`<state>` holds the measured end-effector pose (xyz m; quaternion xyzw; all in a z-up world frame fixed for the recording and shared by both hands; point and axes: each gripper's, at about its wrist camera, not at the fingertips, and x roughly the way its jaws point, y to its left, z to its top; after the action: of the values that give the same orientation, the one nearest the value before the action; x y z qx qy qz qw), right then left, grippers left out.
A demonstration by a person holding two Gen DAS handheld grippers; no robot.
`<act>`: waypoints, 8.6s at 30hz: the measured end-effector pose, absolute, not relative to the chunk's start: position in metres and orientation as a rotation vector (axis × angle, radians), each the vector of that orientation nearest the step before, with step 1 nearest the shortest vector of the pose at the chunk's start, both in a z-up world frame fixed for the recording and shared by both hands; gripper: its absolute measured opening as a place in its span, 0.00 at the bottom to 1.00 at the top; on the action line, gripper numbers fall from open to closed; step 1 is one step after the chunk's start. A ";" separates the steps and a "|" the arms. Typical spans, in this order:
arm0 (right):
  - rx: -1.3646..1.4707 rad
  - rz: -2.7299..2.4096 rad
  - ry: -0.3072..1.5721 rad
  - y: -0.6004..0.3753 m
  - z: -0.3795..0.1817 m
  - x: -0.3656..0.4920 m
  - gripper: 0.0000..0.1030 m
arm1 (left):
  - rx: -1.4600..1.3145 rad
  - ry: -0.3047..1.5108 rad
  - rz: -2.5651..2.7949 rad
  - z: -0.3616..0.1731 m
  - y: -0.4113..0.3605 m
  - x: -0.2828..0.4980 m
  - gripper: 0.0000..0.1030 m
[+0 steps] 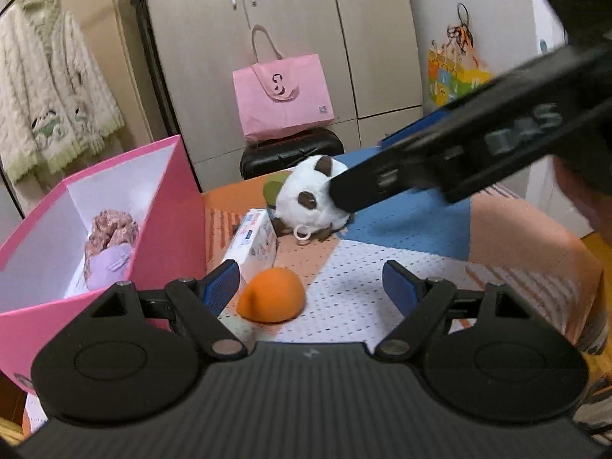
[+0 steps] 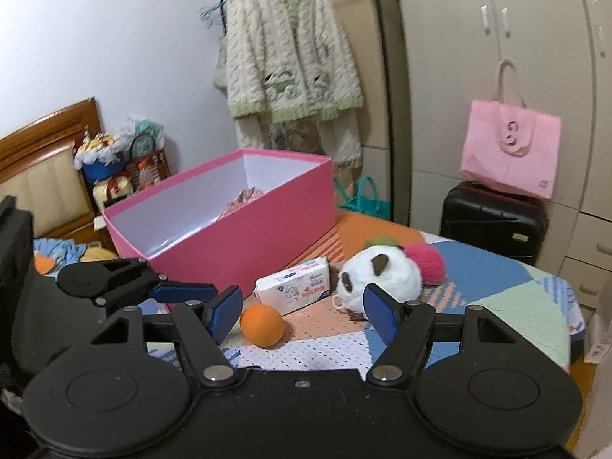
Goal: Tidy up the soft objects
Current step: 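Move the left gripper to the orange sponge ball while the right gripper approaches the white wet-wipe pack, then close the left gripper on the orange ball while the right gripper grasps the white wet-wipe pack, then carry the orange ball and white wet-wipe pack with both grippers over the box, then open both grippers to drop the orange ball and wet-wipe pack into the box, then move the left gripper toward the white cat plush on the table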
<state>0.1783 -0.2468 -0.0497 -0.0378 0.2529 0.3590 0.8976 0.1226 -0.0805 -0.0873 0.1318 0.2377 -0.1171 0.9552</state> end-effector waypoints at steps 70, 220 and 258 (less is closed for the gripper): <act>-0.421 0.920 0.801 -0.123 -0.091 0.300 0.76 | 0.352 0.492 0.018 -0.128 -0.104 0.147 0.38; -0.332 0.825 0.578 -0.051 -0.002 0.243 0.83 | 0.171 0.617 -0.073 0.008 0.136 0.176 0.63; -0.276 0.870 0.527 -0.191 0.031 0.067 0.83 | 0.210 0.722 -0.418 0.038 0.031 0.047 0.68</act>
<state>0.0668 -0.1915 0.0313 -0.1316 0.2513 0.4154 0.8643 0.0468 0.0313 0.0380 0.1020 0.3501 -0.2027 0.9088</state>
